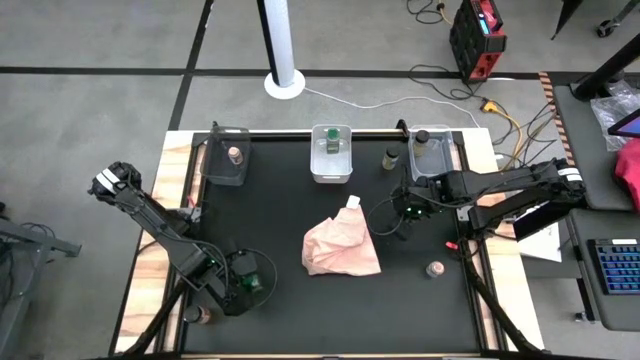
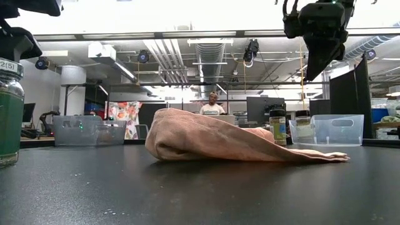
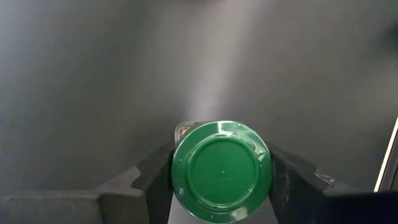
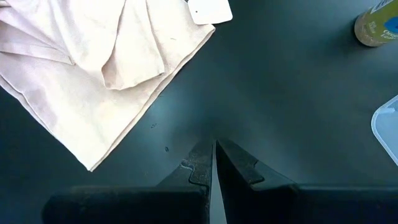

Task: Sort spices by type
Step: Put the green spice bottle into the white bin

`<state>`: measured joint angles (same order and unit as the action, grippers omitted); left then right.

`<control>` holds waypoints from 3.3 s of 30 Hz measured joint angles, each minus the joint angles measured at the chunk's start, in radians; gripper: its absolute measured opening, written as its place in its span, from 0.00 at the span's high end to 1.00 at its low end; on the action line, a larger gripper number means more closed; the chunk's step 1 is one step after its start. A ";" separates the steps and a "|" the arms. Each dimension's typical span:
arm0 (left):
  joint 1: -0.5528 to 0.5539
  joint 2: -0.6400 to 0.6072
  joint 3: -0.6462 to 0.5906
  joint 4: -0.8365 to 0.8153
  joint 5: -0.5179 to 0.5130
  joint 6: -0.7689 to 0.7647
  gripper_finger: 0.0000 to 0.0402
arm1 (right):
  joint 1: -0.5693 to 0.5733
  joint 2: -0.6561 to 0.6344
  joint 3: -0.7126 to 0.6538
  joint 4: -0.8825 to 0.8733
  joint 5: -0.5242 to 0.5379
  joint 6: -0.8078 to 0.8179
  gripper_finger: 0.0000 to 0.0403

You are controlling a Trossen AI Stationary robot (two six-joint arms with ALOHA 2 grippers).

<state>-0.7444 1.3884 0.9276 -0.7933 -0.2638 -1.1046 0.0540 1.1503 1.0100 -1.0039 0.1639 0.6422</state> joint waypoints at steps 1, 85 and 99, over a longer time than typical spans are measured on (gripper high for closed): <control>0.000 0.000 0.000 0.000 0.001 0.001 0.53 | 0.000 0.000 0.000 0.000 0.000 0.000 0.97; 1.264 0.850 1.337 -0.401 0.518 1.713 0.53 | 0.000 -0.006 -0.013 -0.058 0.100 -0.091 0.97; 1.266 0.850 1.253 -0.355 0.518 1.710 0.53 | 0.000 -0.006 -0.018 -0.054 0.100 -0.087 0.97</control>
<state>0.5218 2.2379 2.1808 -1.1487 0.2544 0.6052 0.0544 1.1439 0.9924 -1.0579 0.2638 0.5552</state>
